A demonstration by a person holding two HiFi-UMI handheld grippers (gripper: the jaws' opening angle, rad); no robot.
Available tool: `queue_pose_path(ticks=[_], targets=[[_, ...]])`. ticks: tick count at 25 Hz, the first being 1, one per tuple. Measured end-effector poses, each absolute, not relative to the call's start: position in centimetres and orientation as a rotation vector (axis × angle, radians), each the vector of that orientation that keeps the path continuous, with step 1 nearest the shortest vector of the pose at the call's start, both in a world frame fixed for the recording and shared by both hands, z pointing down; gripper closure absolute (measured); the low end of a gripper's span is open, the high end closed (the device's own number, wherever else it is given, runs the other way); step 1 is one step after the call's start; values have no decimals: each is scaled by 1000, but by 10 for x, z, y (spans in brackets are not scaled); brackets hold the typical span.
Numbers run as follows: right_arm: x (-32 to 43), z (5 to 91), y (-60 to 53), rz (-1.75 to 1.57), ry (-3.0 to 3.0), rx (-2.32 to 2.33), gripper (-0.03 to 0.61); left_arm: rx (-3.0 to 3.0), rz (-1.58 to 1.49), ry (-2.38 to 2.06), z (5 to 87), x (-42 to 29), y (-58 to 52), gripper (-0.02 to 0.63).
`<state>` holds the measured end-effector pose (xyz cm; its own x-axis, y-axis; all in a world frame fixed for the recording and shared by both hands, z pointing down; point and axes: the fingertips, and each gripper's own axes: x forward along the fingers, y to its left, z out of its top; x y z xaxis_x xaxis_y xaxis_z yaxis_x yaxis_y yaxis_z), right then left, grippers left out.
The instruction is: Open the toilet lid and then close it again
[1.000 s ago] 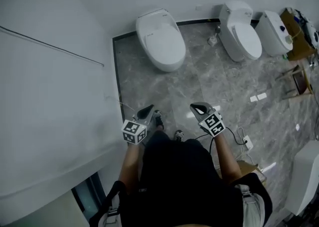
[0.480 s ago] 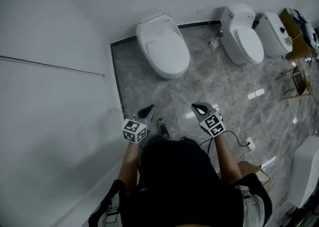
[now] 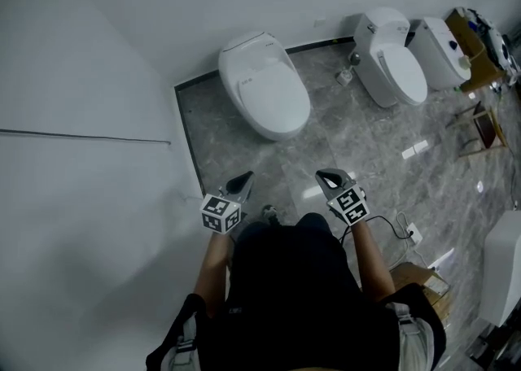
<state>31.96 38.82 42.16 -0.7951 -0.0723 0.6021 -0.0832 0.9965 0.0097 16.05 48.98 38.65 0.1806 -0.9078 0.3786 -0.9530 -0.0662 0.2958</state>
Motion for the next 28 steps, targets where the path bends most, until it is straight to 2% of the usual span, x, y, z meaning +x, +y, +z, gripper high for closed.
queue_pose_path(ticks=[16, 28], targets=[[278, 446, 322, 67, -2460, 64, 575, 1851, 100, -1768, 408, 115, 458, 600], [226, 461, 216, 94, -2449, -28, 575, 1765, 109, -1770, 420, 79, 366, 600]])
